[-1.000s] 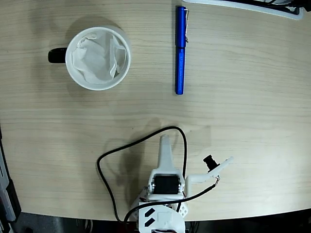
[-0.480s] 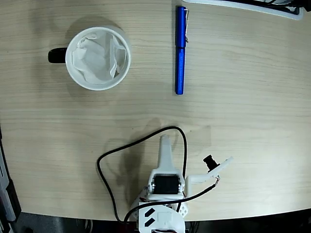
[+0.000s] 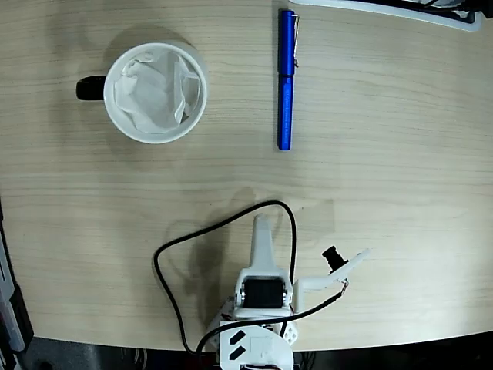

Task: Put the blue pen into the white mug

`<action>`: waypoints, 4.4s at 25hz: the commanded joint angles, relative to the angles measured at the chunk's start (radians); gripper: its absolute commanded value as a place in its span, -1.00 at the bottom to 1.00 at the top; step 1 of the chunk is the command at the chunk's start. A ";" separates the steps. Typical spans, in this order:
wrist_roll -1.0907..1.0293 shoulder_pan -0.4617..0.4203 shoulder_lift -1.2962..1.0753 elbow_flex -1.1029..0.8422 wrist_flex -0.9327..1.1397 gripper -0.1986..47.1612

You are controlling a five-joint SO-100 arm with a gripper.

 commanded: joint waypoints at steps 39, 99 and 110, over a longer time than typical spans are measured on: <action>-0.017 0.034 -0.144 -0.198 0.018 -0.99; -1.542 0.210 -2.273 -2.131 0.321 -0.49; -1.565 0.155 -2.496 -2.347 0.318 -0.21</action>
